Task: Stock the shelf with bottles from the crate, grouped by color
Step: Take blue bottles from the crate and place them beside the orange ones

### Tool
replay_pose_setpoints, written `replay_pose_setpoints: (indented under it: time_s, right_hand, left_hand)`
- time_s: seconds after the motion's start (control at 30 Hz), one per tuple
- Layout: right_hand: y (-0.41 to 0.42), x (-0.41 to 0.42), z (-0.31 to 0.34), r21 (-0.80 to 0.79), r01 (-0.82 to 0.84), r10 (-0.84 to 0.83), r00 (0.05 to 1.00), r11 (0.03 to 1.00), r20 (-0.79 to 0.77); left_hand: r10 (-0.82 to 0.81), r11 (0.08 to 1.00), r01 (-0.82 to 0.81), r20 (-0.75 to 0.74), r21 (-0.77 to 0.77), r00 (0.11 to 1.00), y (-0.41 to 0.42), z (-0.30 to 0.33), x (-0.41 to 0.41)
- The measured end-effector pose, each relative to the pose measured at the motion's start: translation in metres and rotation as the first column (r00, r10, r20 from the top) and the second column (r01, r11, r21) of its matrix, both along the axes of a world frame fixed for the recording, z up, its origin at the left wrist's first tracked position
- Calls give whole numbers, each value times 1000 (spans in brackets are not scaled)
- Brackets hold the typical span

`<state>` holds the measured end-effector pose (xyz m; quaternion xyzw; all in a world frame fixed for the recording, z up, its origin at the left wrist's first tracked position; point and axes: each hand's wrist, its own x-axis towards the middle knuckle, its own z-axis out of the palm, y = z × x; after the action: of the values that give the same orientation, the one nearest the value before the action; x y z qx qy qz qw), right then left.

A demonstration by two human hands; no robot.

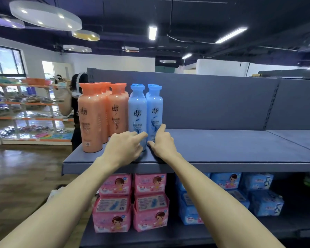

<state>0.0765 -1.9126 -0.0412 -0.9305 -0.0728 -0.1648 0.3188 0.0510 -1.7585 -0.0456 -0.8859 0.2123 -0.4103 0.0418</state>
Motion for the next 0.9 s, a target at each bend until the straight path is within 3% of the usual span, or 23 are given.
replay_pose_setpoints:
  time_s: [0.67, 0.9]
  right_hand:
    - [6, 21, -1, -18, 38, -38, 999, 999, 4]
    - [5, 13, 0, -5, 37, -37, 998, 999, -58]
  left_hand:
    - [-50, 999, 50, 4, -7, 999, 3, -3, 4]
    - [-15, 1000, 14, -76, -14, 997, -1, -3, -8]
